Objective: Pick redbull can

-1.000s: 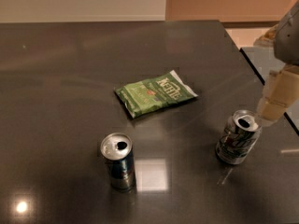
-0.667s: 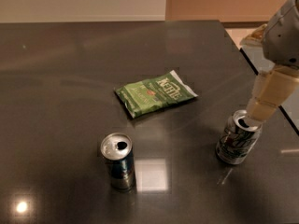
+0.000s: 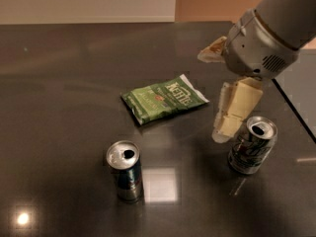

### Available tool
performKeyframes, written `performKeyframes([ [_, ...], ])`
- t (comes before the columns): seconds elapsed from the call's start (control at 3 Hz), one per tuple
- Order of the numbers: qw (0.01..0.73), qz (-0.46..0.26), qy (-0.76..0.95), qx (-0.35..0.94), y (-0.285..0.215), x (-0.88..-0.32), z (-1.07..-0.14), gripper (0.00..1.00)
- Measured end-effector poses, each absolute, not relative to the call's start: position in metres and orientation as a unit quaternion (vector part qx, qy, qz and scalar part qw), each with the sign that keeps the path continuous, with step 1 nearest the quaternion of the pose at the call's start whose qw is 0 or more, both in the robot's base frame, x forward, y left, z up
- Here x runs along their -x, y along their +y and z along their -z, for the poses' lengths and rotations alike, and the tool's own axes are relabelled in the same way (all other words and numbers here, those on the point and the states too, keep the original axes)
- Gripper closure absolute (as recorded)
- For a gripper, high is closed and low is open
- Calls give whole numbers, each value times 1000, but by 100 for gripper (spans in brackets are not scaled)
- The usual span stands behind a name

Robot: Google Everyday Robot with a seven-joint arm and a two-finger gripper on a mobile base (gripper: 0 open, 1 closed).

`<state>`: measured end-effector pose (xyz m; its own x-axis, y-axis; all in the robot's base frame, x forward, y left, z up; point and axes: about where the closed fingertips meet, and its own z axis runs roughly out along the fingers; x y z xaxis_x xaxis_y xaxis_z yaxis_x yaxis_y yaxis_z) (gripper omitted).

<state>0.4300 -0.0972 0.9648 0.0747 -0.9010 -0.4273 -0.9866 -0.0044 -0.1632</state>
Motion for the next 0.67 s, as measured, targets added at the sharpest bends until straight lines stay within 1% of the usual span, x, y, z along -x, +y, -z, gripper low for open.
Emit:
performKeyframes([
  [0.33, 215, -153, 631, 730, -52, -412, -953, 0],
  [0.67, 220, -195, 600, 744, -20, -391, -940, 0],
])
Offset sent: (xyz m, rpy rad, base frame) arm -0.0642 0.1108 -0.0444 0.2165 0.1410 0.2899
